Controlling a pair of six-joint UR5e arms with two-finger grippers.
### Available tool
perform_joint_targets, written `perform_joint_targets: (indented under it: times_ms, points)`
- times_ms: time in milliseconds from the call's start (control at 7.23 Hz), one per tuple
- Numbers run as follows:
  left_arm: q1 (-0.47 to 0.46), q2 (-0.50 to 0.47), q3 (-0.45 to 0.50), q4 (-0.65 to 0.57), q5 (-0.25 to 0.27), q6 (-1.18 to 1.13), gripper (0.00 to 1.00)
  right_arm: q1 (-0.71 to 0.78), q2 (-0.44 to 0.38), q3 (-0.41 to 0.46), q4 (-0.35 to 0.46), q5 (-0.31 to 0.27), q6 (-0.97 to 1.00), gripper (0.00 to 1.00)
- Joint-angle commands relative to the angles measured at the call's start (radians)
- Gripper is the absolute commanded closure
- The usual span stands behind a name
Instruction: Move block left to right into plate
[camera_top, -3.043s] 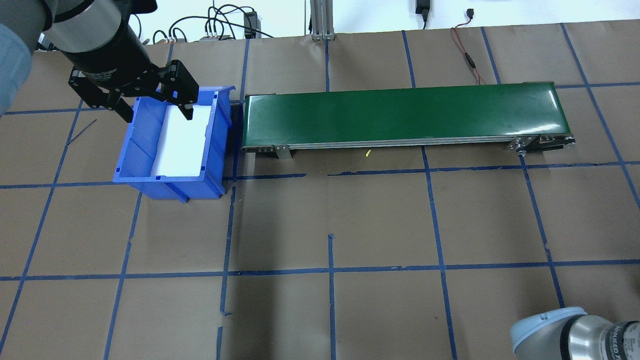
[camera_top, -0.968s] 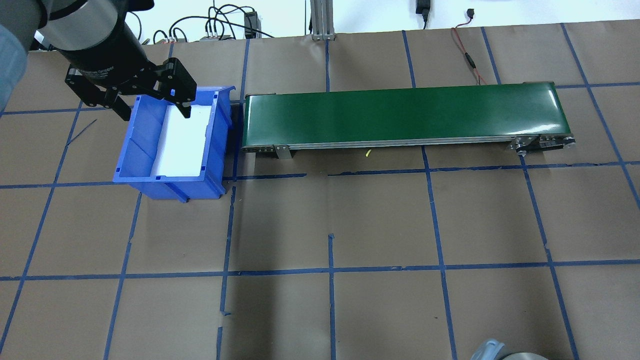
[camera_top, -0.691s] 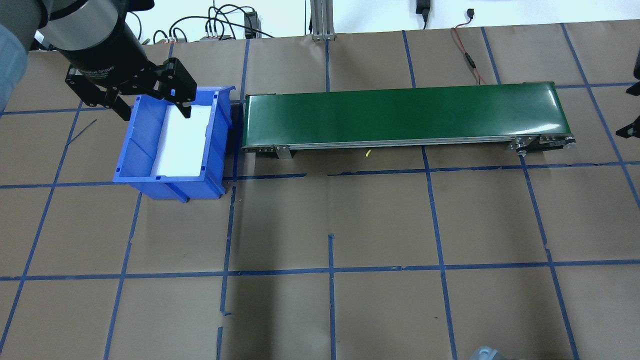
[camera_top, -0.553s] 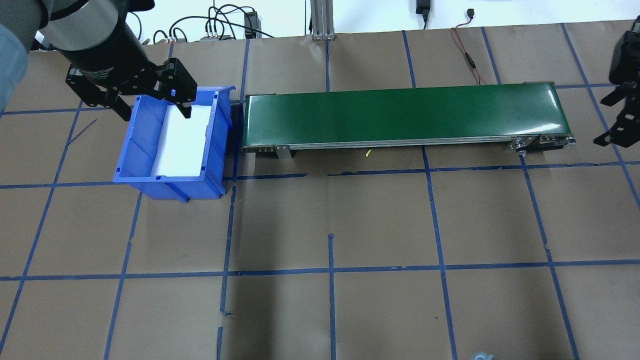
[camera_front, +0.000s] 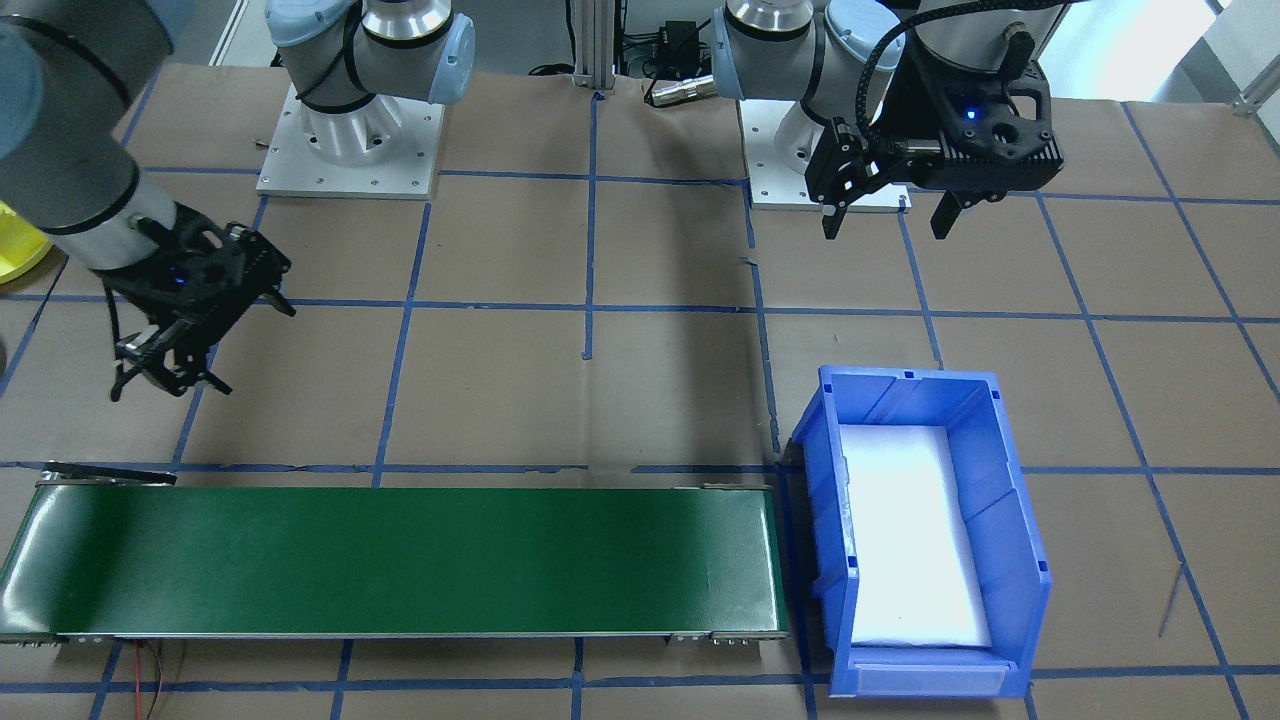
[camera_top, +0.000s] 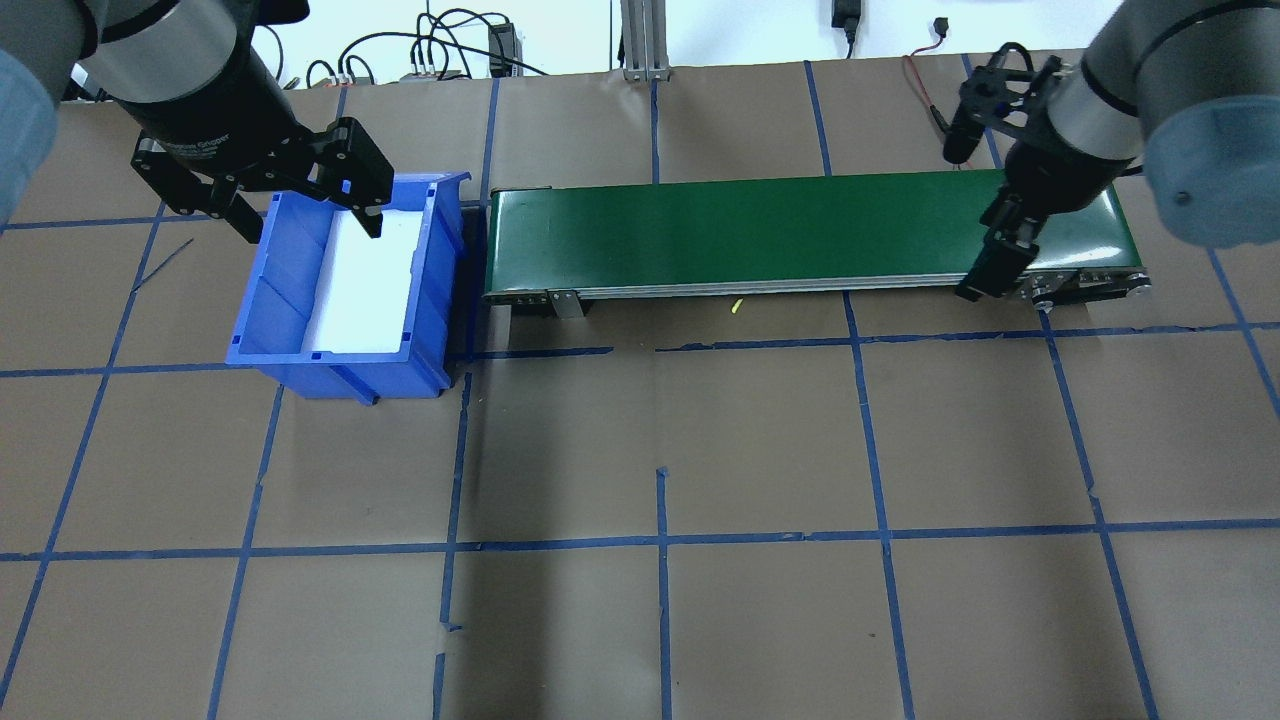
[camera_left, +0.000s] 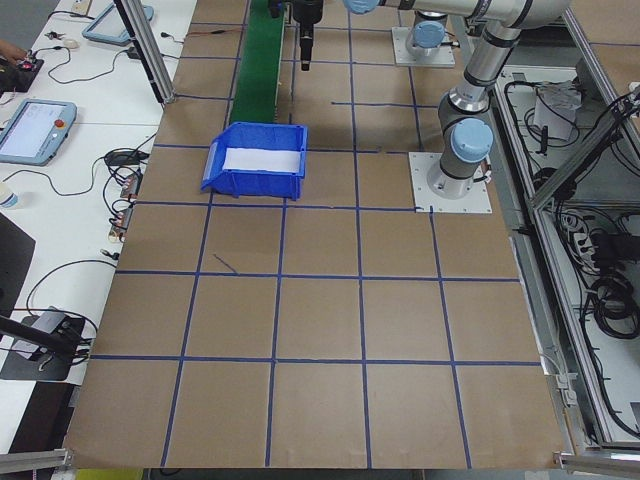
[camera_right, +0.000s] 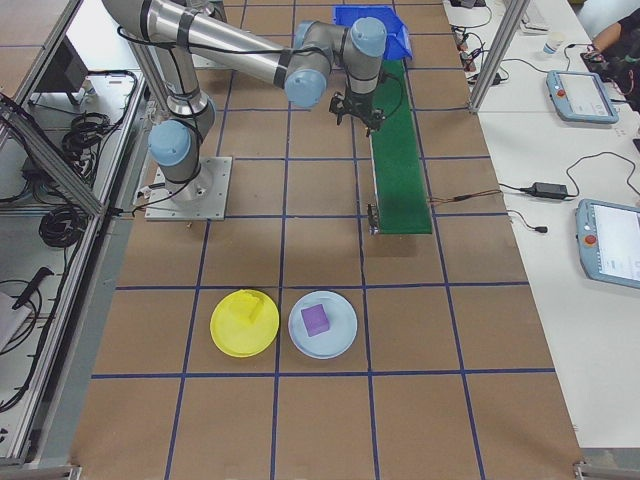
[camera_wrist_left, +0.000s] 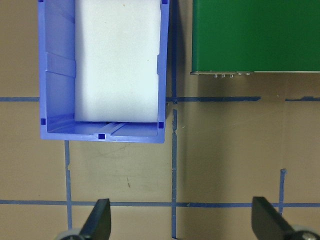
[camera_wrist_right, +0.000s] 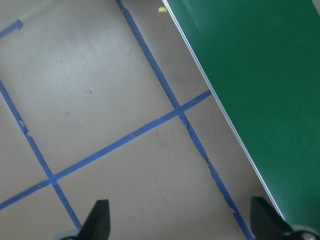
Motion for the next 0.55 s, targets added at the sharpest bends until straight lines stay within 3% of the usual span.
perform_joint_targets:
  times_ms: [0,415]
  points:
    - [0.000,0.000,0.000,0.000,0.000,0.000,0.00,0.138,-0.006,-0.041,-0.011,-0.002,0.301,0.00]
    - [-0.003,0.001,0.000,0.000,0.008,0.003,0.00,0.141,-0.013,-0.108,0.001,0.008,0.672,0.00]
